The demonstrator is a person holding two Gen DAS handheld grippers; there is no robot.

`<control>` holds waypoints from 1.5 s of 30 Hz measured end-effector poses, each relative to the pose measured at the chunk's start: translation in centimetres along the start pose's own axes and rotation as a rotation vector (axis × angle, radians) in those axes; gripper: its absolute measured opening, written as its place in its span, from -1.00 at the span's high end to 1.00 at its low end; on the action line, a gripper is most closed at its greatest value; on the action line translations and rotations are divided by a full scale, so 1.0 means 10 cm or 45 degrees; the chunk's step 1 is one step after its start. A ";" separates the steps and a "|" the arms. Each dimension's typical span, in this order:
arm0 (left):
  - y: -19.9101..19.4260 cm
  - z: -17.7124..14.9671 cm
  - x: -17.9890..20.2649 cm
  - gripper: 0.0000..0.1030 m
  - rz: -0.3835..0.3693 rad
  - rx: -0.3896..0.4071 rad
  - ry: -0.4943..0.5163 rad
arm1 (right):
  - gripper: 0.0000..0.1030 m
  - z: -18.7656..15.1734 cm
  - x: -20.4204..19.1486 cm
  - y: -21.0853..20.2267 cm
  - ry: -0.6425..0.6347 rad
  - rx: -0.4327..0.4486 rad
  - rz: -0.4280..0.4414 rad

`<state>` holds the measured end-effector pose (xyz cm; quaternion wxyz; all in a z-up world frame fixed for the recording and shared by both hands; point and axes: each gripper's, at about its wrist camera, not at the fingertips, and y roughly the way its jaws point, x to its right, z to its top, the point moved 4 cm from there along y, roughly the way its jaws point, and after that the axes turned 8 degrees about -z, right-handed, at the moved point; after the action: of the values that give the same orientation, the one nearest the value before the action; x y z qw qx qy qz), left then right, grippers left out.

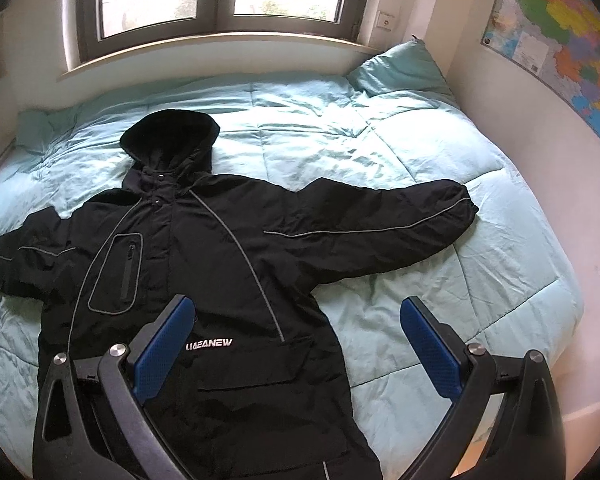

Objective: Fold large clothes
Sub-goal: 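Grasp the jacket sleeve cuff with the right gripper and lift it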

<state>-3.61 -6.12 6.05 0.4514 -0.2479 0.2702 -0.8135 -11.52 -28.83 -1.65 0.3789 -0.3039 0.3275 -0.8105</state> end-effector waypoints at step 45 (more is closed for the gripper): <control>4.43 -0.36 2.16 -0.94 -0.455 -0.764 0.346 | -0.23 0.72 3.34 3.91 0.721 -0.268 -0.145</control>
<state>10.51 -43.84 -22.57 0.1695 -0.3020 0.5064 -0.7897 -7.60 -77.63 -18.94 0.1930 -0.1215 0.4846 -0.8445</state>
